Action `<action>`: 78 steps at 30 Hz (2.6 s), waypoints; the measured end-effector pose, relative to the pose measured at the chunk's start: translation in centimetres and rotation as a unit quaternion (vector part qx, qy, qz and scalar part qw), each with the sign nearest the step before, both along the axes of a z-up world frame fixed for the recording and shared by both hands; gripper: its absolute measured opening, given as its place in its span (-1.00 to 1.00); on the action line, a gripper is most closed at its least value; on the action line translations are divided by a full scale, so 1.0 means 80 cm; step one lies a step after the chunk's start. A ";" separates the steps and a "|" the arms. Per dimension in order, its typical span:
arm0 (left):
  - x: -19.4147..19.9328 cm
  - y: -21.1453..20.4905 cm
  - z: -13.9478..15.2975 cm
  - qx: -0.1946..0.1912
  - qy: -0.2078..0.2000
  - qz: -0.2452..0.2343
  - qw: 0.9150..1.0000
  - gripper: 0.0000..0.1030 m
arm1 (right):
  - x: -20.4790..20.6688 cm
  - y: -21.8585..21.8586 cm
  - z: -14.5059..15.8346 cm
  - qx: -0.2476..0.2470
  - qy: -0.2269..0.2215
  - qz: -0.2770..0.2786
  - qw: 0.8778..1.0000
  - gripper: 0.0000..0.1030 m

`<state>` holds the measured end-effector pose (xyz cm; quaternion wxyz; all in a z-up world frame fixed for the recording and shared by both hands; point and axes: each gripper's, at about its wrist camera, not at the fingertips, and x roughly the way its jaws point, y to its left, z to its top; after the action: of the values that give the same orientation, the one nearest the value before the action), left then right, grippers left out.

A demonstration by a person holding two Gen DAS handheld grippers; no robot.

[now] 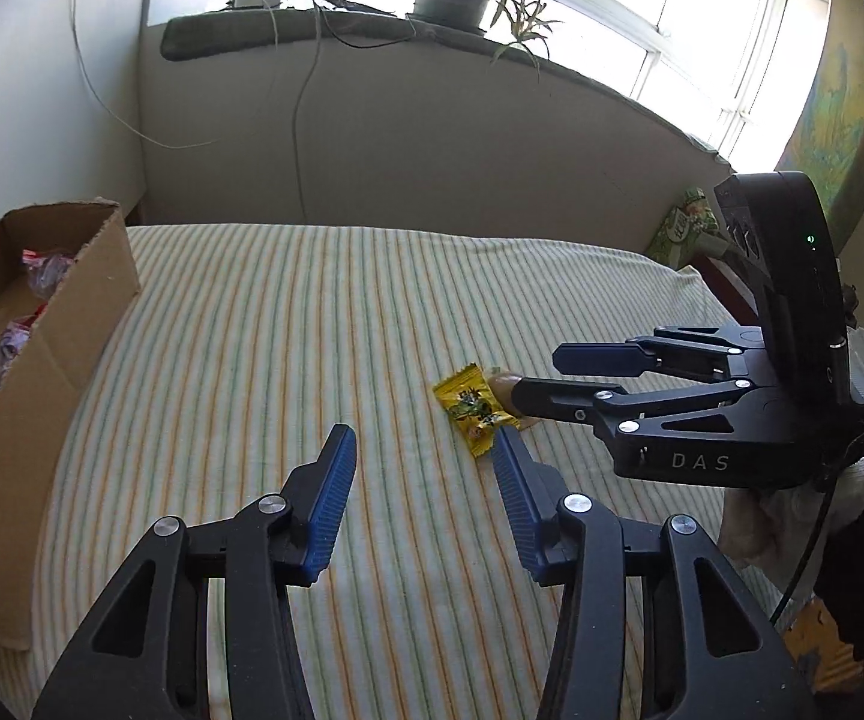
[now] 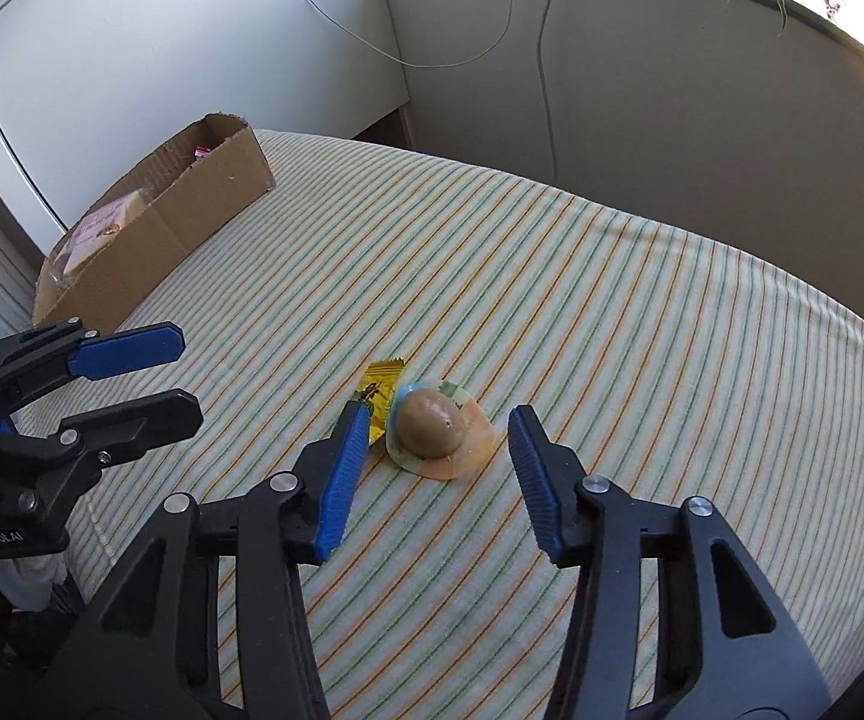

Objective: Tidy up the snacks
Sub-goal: 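Grasp the yellow candy packet with the left tool while the right tool grasps the round brown candy, then carry both candies over the cardboard box and open both tools to release them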

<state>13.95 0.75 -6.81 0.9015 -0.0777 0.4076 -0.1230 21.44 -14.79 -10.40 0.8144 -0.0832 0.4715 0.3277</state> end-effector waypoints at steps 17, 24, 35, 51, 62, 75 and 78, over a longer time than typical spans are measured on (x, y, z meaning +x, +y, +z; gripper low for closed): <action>0.041 -0.051 -0.033 0.025 0.038 -0.045 0.998 -0.11 | 0.019 0.005 -0.025 -0.023 -0.001 0.013 1.000 -0.15; 0.054 -0.070 -0.041 0.049 0.038 -0.046 0.997 -0.14 | 0.017 -0.001 -0.024 -0.040 -0.009 0.020 0.999 -0.31; 0.064 -0.074 -0.043 0.060 0.029 -0.040 0.997 -0.52 | 0.014 -0.019 -0.021 -0.044 -0.011 0.001 0.999 -0.31; 0.038 -0.035 -0.007 0.043 -0.005 -0.012 0.999 -0.53 | 0.005 -0.019 0.009 -0.023 -0.029 -0.010 0.999 -0.32; 0.011 0.015 0.037 0.051 -0.051 0.032 0.997 -0.53 | -0.007 0.036 0.050 -0.006 -0.058 0.024 0.998 -0.32; -0.016 0.097 0.058 0.055 -0.075 0.098 0.991 -0.53 | -0.010 0.125 0.081 0.006 -0.079 0.065 0.995 -0.32; -0.022 0.114 0.063 0.059 -0.079 0.113 0.989 -0.53 | -0.011 0.148 0.087 0.009 -0.082 0.078 0.994 -0.32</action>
<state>12.20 9.89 -1.77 0.9419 -0.0599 0.3304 -0.0020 20.60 -2.99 -3.42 0.8231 -0.1389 0.3920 0.3868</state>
